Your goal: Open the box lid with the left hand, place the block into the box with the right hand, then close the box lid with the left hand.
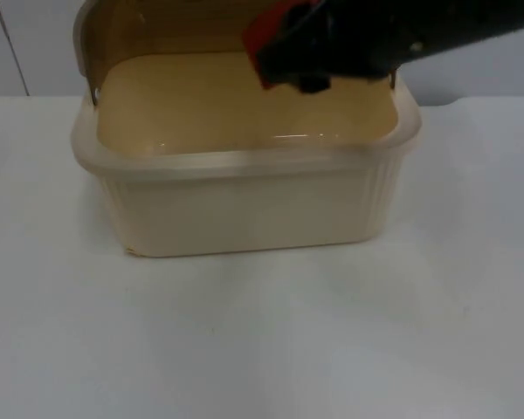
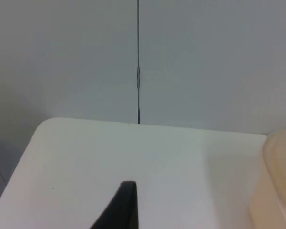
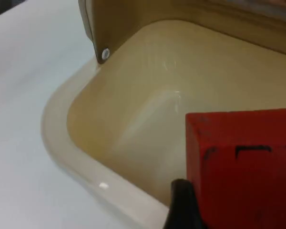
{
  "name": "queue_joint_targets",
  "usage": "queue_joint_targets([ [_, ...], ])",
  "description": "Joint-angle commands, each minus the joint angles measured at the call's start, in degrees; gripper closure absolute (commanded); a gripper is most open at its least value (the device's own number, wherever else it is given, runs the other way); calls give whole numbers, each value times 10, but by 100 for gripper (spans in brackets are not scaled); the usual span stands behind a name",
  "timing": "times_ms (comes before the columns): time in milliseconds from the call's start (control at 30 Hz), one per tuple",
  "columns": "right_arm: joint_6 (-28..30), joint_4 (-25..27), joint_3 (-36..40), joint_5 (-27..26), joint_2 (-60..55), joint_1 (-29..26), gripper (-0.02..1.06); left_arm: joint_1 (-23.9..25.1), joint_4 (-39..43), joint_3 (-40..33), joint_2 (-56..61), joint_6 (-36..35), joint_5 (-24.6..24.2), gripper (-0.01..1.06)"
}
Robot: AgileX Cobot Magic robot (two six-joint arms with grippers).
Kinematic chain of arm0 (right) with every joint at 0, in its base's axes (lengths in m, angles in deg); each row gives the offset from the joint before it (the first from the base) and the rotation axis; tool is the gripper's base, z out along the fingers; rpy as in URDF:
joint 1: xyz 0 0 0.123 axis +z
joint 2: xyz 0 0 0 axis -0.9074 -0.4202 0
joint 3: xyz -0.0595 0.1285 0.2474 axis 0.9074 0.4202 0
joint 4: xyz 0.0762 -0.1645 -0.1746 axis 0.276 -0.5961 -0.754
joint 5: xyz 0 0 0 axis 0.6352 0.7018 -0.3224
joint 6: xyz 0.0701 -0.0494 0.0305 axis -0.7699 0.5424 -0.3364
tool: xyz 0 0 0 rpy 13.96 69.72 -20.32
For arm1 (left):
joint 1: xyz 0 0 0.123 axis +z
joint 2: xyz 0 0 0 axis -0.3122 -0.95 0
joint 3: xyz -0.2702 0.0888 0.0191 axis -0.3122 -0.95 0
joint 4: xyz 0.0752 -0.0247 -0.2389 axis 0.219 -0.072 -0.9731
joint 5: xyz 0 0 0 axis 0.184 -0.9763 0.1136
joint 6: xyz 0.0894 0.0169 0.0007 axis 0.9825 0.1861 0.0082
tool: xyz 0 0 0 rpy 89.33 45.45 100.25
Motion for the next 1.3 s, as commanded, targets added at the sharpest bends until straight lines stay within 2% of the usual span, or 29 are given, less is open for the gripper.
queue_joint_targets([
  [0, 4, -8, -2, -54, -29, 2, 105, 1, 4, -3, 0, -5, 6, 1],
  [167, 20, 2, -4, -120, -69, 2, 105, 1, 4, -3, 0, -5, 8, 1],
  [233, 50, 33, -14, -121, -85, 1, 105, 1, 4, -3, 0, -5, 8, 1],
  [300, 107, 98, -46, -110, -116, -3, 105, 1, 4, -3, 0, -5, 8, 1],
  [367, 119, 113, -54, -110, -120, -3, 105, 1, 4, -3, 0, -5, 8, 1],
  [433, 172, 173, -91, -110, -146, -4, 105, 1, 4, -3, 0, -5, 8, 1],
  [467, 193, 182, -104, -105, -154, -4, 105, 1, 4, -3, 0, -5, 8, 1],
  [733, 200, 193, -131, -97, -180, -4, 105, 1, 4, -3, 0, -5, 8, 1],
  [800, 202, 193, -131, -94, -180, -4, 102, 1, 4, -3, 0, -5, 8, 1],
  [867, 208, 193, -131, -94, -180, -4, 91, 1, 4, -3, 0, -5, 7, 1],
  [900, 208, 193, -131, -94, -180, -4, 91, 1, 4, -3, 0, -5, 7, 1],
  [1000, 208, 193, -131, -93, -180, -4, 58, 1, 4, -3, 0, -5, 7, 1],
  [1033, 208, 194, -131, -91, -180, -4, 38, 1, 4, -3, 0, -5, 7, 1],
  [1067, 208, 194, -131, -91, -180, -4, 38, 1, 4, -3, 0, -5, 7, 1],
  [1100, 208, 194, -131, -89, -180, -4, 23, 1, 4, -3, 0, -5, 7, 1],
  [1133, 208, 194, -131, -87, -180, -4, 1, 1, 4, -3, 0, -5, 7, 1],
  [1267, 208, 194, -131, -77, -177, -4, 0, 1, 5, -3, 0, -5, 7, 1],
])
